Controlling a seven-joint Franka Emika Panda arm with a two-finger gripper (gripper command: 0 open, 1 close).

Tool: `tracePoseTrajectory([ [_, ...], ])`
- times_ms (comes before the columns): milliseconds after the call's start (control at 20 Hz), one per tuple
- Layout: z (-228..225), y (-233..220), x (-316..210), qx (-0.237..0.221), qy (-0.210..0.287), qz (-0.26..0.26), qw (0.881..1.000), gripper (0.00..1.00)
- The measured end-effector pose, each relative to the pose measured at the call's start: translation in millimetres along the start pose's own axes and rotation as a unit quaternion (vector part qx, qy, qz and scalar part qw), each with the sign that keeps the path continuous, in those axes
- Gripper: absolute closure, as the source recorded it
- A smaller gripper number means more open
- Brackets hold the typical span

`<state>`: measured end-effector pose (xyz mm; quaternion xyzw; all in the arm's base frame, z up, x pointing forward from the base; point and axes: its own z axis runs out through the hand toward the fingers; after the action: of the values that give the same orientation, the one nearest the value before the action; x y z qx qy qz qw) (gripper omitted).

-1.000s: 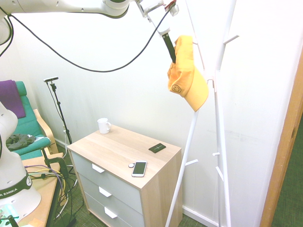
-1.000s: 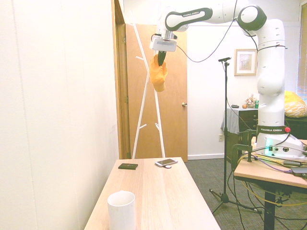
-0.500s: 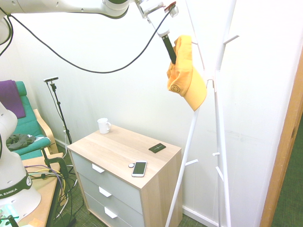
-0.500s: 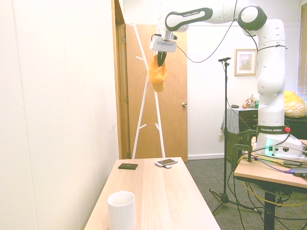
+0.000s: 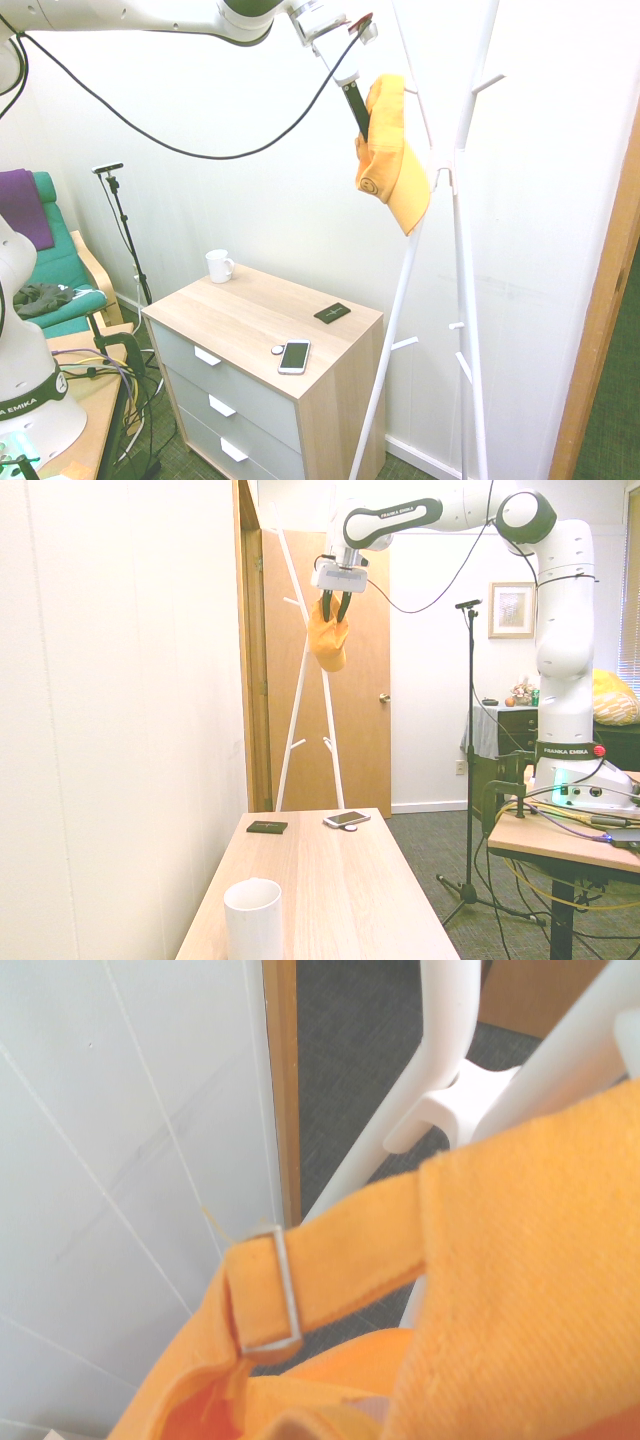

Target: Hang the cap

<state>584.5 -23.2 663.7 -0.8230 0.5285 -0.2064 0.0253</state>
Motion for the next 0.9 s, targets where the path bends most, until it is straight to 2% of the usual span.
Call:
tracePoseTrajectory([
  [600,-4.8,19.3,-30.0,-0.026,-0.038,-0.018,0.999,0.00],
  [750,-7.9,32.3,-44.4,-0.041,-0.054,-0.023,0.997,0.00],
  [900,-5.3,48.5,-61.1,-0.059,-0.092,-0.035,0.993,0.00],
])
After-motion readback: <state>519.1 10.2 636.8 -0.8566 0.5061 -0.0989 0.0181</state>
